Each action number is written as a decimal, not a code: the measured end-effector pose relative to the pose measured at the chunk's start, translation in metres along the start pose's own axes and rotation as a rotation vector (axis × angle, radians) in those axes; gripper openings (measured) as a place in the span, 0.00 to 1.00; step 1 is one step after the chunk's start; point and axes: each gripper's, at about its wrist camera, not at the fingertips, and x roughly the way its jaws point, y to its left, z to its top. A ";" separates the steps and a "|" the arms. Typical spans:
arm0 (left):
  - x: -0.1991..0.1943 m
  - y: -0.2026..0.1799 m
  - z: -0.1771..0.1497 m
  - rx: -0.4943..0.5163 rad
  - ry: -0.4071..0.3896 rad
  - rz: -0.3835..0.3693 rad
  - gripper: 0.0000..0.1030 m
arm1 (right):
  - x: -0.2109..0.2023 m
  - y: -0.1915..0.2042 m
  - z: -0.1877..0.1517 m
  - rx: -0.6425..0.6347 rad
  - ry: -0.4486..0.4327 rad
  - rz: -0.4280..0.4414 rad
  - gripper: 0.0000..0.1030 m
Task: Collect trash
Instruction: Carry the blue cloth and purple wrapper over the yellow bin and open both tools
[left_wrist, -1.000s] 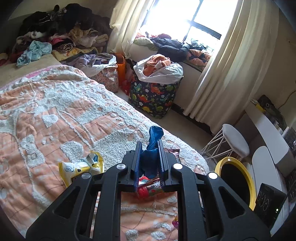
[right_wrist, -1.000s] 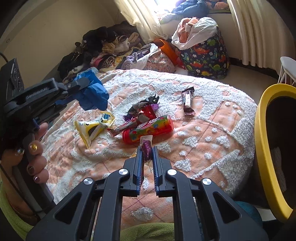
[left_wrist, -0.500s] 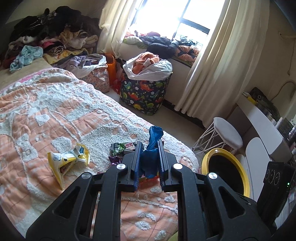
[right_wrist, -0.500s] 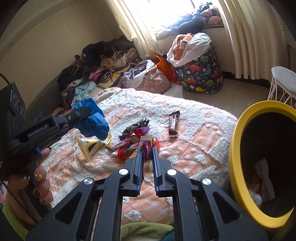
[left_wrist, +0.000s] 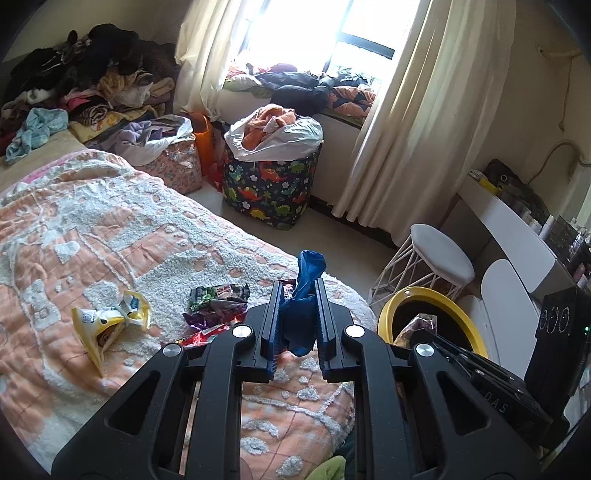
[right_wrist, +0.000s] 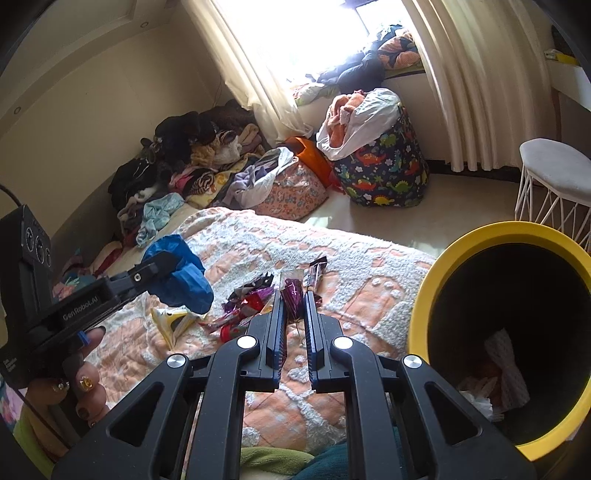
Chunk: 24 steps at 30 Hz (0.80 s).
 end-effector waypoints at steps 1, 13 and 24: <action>0.000 -0.002 0.000 0.003 0.000 -0.001 0.11 | -0.001 -0.002 0.001 0.002 -0.004 -0.003 0.10; 0.003 -0.021 -0.004 0.038 0.009 -0.019 0.11 | -0.020 -0.024 0.010 0.027 -0.054 -0.039 0.10; 0.005 -0.038 -0.006 0.066 0.016 -0.040 0.11 | -0.033 -0.047 0.017 0.066 -0.086 -0.062 0.10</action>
